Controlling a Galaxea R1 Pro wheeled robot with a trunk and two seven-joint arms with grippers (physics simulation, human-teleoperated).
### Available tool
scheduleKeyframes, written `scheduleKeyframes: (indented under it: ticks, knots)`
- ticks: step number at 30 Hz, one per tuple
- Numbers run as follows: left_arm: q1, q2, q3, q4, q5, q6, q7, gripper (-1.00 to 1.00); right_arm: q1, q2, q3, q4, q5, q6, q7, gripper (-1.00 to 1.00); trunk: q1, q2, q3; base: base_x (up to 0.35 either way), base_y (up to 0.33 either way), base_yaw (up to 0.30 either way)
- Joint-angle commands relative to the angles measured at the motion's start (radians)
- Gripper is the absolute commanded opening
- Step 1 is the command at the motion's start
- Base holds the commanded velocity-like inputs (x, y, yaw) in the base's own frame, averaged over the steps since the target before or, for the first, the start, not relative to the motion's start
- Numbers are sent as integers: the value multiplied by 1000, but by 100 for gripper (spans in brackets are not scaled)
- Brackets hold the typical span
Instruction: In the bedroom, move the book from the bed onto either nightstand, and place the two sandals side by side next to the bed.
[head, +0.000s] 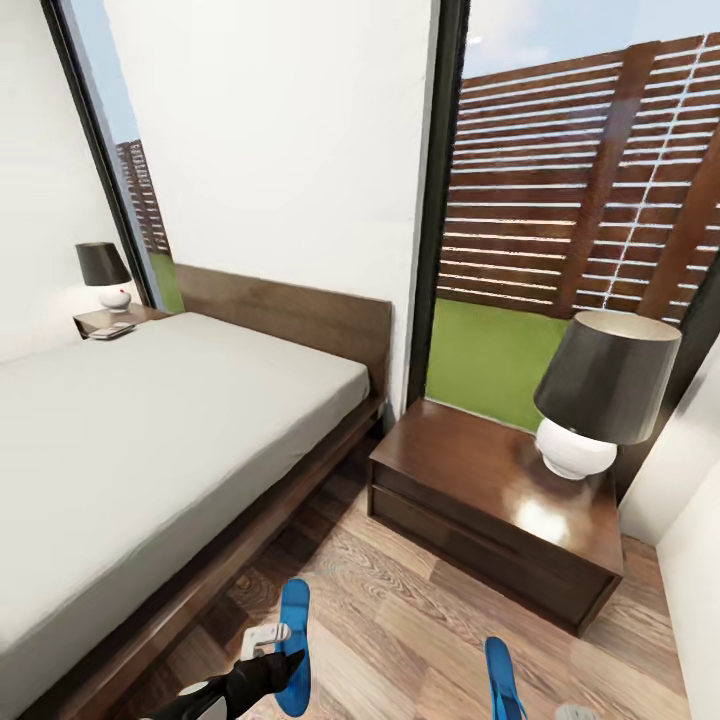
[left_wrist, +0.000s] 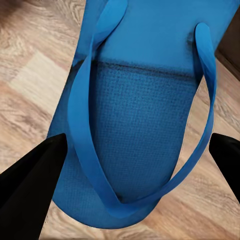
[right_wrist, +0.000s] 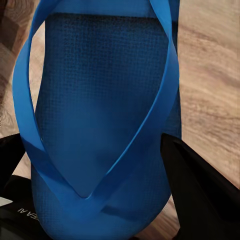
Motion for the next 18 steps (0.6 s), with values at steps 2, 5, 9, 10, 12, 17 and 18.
scheduleKeyframes:
  ticks: [2, 5, 9, 10, 12, 17, 18]
  knots:
    - [-1, 0, -8, 2, 7, -5, -2, -100, 0, 0, -1, 0, -8, 4, 3, -100, 0, 0, -2, 0, 0, 277]
    - [-1, 0, -8, 2, 7, -5, -2, -100, 0, 0, -1, 0, -8, 4, 2, -100, 0, 0, -3, 0, 0, 277]
    - [-1, 0, -8, 2, 7, -6, -2, -100, 0, 0, 0, 0, -8, 4, 2, -100, 0, 0, -4, 0, 0, 277]
    - [-1, 0, -8, 2, 7, -5, -2, -100, 0, 0, 0, 0, -8, 4, 2, -100, 0, 0, -5, 0, 0, 277]
    - [-1, 0, -8, 2, 7, -5, -2, -100, 0, 0, -1, 0, -8, 4, 2, -100, 0, 0, -5, 0, 0, 277]
    - [-1, 0, -8, 2, 7, -5, -2, -100, 0, 0, -1, 0, -8, 4, 2, -100, 0, 0, -7, 0, -1, 277]
    - [-1, 0, -8, 2, 7, -5, -2, -100, 0, 0, 0, 0, -8, 4, 2, -100, 0, 0, -8, 0, -44, 277]
